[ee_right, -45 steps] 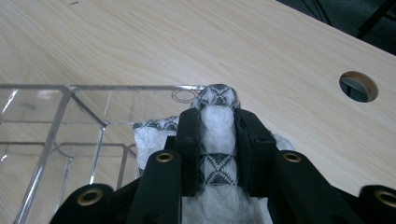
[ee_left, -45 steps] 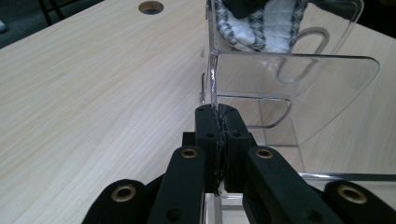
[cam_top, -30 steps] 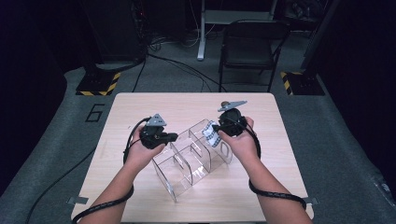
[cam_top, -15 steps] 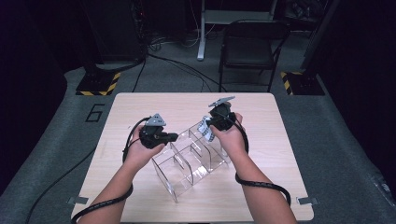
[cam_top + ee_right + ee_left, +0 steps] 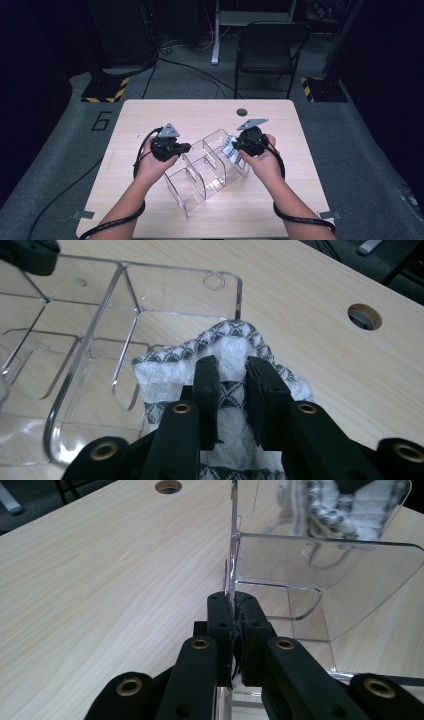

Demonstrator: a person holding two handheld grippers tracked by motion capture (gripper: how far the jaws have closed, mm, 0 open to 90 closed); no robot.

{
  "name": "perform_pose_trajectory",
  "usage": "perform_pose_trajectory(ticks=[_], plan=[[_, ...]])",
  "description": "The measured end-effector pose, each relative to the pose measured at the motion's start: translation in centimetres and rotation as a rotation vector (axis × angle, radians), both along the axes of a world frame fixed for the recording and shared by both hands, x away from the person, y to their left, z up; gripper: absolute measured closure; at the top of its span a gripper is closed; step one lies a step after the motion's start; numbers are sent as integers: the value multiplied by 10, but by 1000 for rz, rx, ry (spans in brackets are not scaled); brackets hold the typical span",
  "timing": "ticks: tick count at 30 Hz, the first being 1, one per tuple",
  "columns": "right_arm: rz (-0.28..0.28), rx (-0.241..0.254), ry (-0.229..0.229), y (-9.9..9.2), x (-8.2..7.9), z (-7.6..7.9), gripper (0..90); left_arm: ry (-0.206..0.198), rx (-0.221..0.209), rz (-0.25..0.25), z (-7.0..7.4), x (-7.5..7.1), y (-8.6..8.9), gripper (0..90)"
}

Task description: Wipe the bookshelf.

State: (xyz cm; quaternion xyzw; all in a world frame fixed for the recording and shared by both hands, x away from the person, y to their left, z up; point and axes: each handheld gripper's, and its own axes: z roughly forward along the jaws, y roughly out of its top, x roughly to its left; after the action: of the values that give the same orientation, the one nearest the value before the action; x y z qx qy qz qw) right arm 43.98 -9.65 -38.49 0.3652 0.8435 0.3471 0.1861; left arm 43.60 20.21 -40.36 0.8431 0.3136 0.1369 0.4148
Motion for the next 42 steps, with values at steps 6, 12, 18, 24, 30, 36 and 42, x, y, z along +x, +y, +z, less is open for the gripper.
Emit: perform_pose_trajectory(ticks=[6,12,18,24,30,36,42], plan=[[-28,72,-69,-16,-27,-10,749,5,4,-1,0,0,0,867],[-47,135,-100,-29,-43,-16,749,12,7,-7,1,1,0,867],[-59,142,-152,-34,-56,-24,750,22,-6,-6,1,2,1,867],[-82,183,-164,-40,-65,-34,751,15,13,-21,1,3,0,869],[-109,216,-128,-46,-70,-54,753,14,10,-44,1,3,1,875],[-136,224,-94,-45,-67,-72,752,31,-7,-66,1,5,5,875],[-158,188,-18,-44,-62,-102,751,28,-17,-58,0,5,4,875]])
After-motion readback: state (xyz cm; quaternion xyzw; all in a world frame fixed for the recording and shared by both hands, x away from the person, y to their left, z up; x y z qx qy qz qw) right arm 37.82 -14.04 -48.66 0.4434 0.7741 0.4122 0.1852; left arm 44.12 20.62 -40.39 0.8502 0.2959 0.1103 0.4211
